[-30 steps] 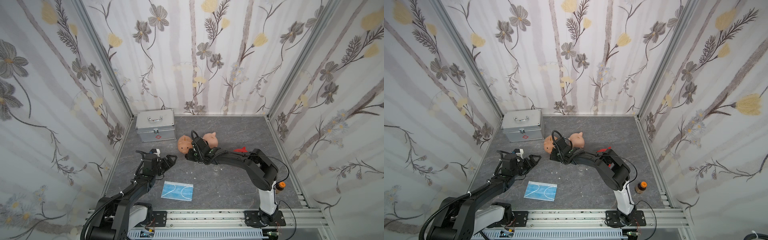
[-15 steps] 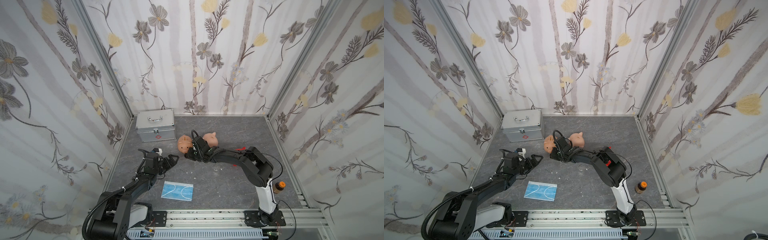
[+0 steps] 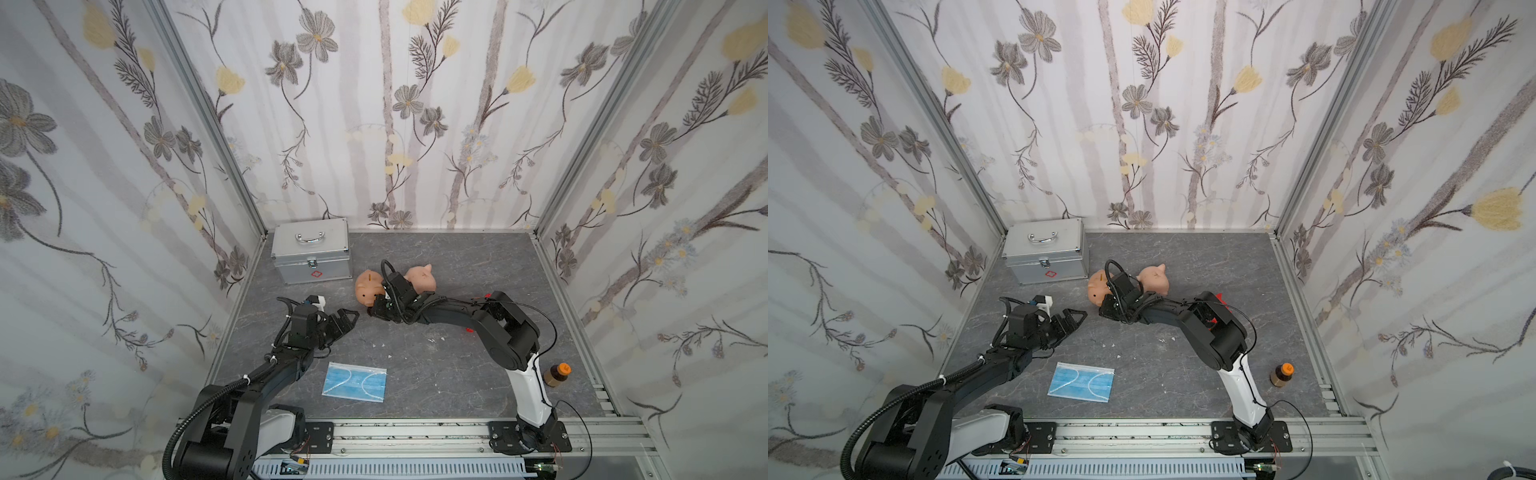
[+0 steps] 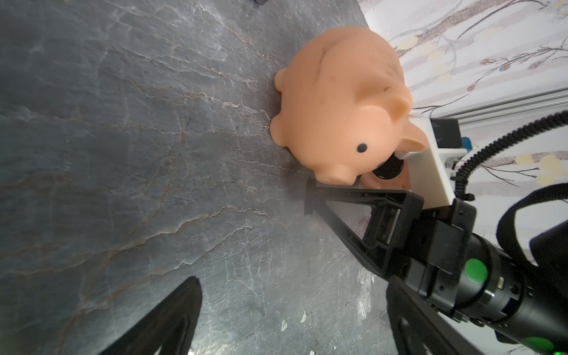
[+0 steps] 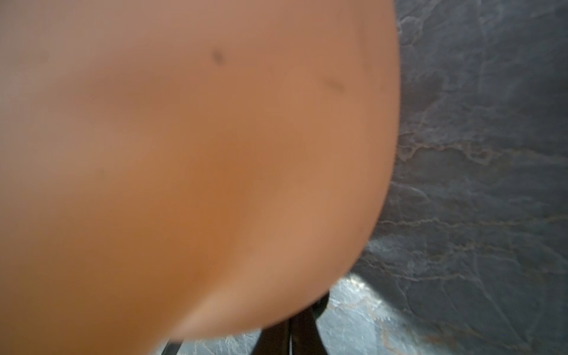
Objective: Open piggy banks
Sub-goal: Place the lid at the center of the board, then move the piggy bank to the center of the board.
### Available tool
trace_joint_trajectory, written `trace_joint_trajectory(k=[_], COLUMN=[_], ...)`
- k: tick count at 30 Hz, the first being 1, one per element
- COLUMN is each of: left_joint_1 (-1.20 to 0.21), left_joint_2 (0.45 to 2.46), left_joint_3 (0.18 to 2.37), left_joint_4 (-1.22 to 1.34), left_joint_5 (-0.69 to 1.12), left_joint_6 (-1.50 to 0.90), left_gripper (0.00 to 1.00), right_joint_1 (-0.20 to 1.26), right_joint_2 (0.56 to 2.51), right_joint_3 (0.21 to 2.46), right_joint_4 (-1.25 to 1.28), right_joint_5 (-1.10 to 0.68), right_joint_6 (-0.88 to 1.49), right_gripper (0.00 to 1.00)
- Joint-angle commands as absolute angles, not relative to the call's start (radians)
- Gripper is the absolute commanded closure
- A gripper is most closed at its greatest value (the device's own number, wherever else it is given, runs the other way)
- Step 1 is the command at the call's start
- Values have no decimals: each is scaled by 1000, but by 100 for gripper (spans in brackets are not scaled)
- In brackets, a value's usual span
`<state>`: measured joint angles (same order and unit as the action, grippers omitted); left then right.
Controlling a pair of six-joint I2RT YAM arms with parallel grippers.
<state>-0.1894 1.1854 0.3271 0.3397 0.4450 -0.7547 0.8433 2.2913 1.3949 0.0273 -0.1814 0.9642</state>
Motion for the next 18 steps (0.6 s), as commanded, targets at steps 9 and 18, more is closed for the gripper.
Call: trace_joint_trajectory(k=[9,18], left_joint_1=[-192,-239], left_joint_2=[1170,1058], left_joint_3=[334,348], left_joint_4=[326,212], left_joint_5=[425,328], left_joint_6=[-741,-708], left_gripper=[5,5], right_joint_1=[843,850], right_joint_2=[2296,2131], right_joint_3=[1406,1288], right_joint_4=[68,133], right_joint_5=[-204,-168], right_joint_6=[968,909], right_gripper=[88,89])
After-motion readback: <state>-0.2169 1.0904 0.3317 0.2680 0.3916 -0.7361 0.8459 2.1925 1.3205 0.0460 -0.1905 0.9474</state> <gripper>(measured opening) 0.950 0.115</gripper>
